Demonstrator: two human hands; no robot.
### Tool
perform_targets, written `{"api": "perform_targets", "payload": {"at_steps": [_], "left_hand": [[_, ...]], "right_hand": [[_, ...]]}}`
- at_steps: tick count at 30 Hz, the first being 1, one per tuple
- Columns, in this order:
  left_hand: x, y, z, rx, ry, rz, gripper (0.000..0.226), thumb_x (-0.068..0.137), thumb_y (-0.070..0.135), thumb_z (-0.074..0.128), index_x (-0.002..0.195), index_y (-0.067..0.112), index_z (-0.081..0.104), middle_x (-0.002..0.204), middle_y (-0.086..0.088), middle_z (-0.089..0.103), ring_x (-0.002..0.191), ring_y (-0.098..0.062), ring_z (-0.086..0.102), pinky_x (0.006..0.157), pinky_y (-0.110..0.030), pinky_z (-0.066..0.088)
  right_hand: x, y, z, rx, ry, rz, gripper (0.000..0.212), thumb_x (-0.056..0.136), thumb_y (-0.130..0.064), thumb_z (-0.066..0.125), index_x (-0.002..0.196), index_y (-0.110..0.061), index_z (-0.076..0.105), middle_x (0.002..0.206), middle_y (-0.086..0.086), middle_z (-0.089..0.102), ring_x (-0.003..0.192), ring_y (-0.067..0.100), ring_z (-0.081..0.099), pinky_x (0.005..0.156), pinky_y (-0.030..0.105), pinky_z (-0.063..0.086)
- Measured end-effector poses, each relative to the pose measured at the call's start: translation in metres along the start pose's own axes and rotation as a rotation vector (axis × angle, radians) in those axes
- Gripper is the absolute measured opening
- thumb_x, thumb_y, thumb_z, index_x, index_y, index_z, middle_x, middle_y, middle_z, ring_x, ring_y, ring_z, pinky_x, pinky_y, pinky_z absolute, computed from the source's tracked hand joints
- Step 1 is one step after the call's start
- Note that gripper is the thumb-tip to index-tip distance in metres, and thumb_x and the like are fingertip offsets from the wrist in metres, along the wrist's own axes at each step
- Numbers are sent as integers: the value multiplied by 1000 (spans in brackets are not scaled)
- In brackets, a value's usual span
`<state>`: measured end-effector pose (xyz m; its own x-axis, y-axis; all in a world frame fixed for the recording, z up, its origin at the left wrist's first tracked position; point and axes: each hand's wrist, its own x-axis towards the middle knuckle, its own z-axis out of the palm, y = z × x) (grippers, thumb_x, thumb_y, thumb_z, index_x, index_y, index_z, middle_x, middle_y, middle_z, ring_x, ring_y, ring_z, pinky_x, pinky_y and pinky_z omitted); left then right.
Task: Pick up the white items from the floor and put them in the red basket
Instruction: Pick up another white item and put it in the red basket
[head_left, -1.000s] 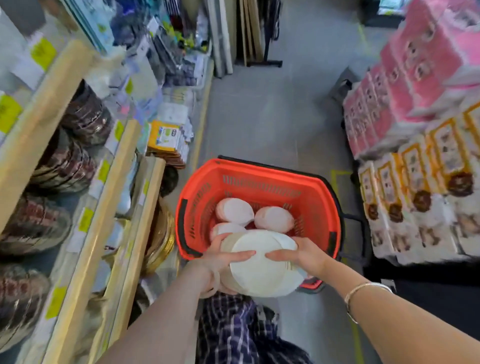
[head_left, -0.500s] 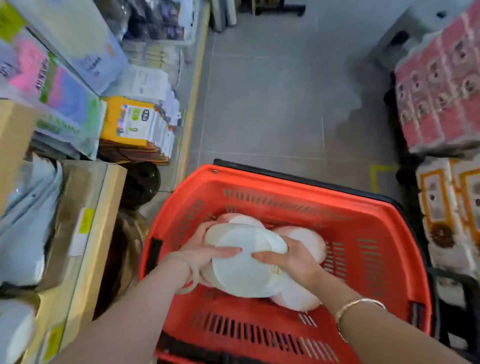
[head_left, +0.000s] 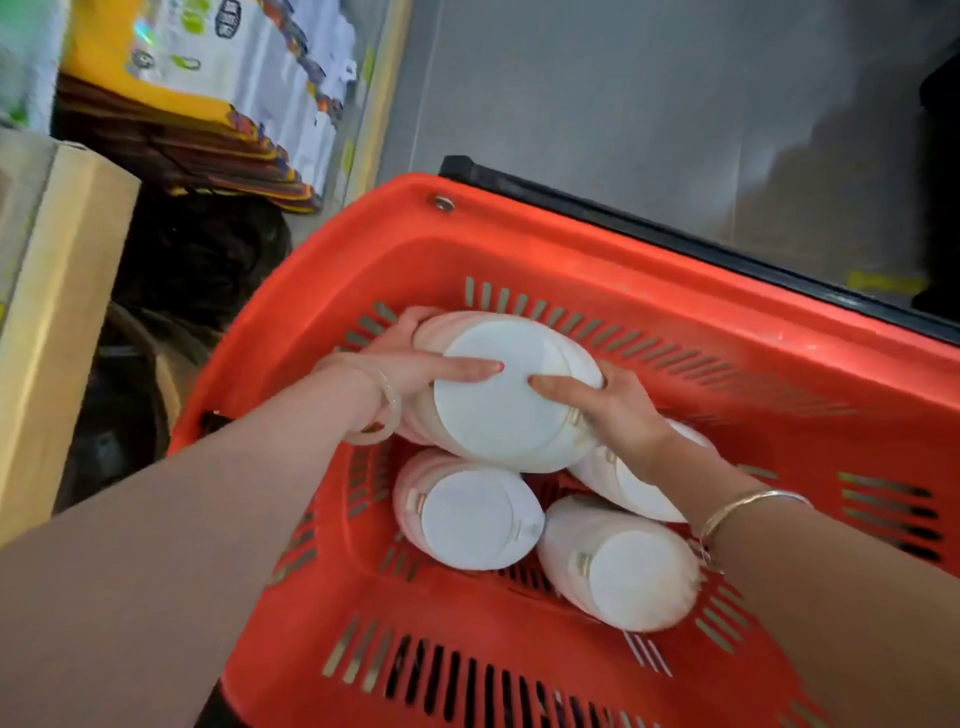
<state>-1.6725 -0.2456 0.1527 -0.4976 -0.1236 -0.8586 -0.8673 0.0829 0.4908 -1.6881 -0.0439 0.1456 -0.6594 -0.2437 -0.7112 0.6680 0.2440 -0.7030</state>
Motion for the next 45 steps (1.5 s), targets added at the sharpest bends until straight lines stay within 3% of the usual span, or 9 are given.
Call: {"api": "perform_targets", "payload": {"at_steps": [7,11,17,22,29,34,40,43,45], "left_hand": [[-11,-13,9,-170,97,79,98,61,29,85,142,36,29,142,8,40,128,-20,43,102,-46,44],[-21,-12,11,-224,131,102,100,64,27,84,145,33,26,146,6,37,131,-20,40,105,-46,41],[-59,-2,6,-217,184,104,91,69,27,81,144,33,29,149,4,34,133,-20,38,107,-45,39],[-121,7,-7,-289,247,95,87,70,26,80,142,31,32,145,5,38,131,-20,40,107,-47,38],[-268,4,-18,-548,318,47,79,73,17,78,139,26,35,117,9,51,104,-12,49,86,-35,47],[-368,-14,-23,-770,403,69,68,77,10,74,134,23,40,94,16,52,77,-2,51,63,-25,44],[-489,-86,-44,-904,640,125,72,80,11,71,140,20,32,120,1,49,104,-14,53,66,-14,47],[-549,-149,-41,-1047,761,89,66,75,20,77,128,33,40,131,0,41,114,-26,55,80,-34,52],[-588,-186,-30,-1129,854,82,60,77,15,75,125,29,42,130,-7,47,98,-22,60,65,-29,54]], "right_hand": [[-10,-6,7,-64,34,60,31,75,-24,77,101,-18,60,95,-6,68,72,0,68,53,13,52],[-8,-11,7,-209,163,125,86,61,-54,80,129,-15,44,124,2,57,113,23,56,92,43,52],[-34,-32,7,-368,219,152,128,27,-83,65,135,-20,37,133,2,50,126,32,43,100,55,42],[-85,-59,14,-372,204,134,125,29,-80,66,132,-17,39,132,3,50,127,31,42,101,55,42],[-184,-102,42,-308,85,132,71,69,-42,80,123,-12,45,117,4,49,102,24,50,96,50,47],[-256,-131,83,-368,-39,107,63,76,-36,76,123,-5,47,111,11,54,100,28,51,58,30,43],[-354,-162,170,-575,-303,-27,34,79,-29,75,95,-9,53,84,4,56,78,20,52,82,47,52],[-422,-150,222,-674,-467,-87,66,71,-38,79,119,-5,48,106,11,59,90,27,57,71,36,52],[-464,-129,246,-738,-575,-100,85,63,-45,81,130,-8,44,124,11,57,109,31,56,85,43,53]]}}
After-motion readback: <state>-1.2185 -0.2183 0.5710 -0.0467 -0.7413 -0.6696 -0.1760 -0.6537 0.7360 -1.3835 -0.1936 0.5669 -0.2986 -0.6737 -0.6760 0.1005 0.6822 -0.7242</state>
